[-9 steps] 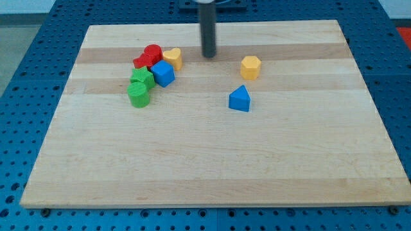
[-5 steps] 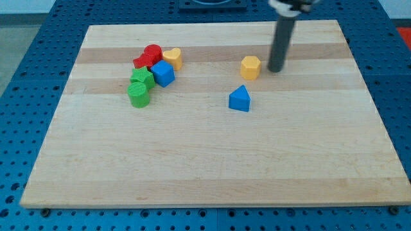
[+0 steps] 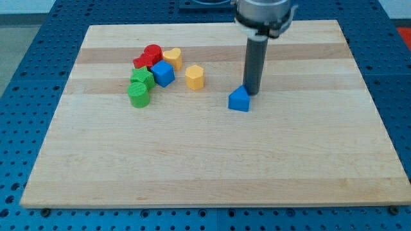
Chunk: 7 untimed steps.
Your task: Slide the hexagon into the yellow heart
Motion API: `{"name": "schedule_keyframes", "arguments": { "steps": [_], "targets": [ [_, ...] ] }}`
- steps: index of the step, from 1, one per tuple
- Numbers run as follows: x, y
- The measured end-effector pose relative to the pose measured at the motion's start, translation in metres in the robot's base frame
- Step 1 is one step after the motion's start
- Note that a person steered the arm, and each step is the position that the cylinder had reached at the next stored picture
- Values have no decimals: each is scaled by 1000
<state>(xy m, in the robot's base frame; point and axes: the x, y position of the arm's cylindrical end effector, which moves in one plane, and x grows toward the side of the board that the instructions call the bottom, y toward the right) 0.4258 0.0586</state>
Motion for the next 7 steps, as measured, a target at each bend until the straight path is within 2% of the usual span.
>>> {"name": "schedule_keyframes", "arguments": {
  "steps": [1,3,4,5,6,7],
  "targets": [
    [1,-52],
    [-71,-102],
    [-71,-92],
    [-71,-29],
    [-36,36],
    [39,44]
  ]
}}
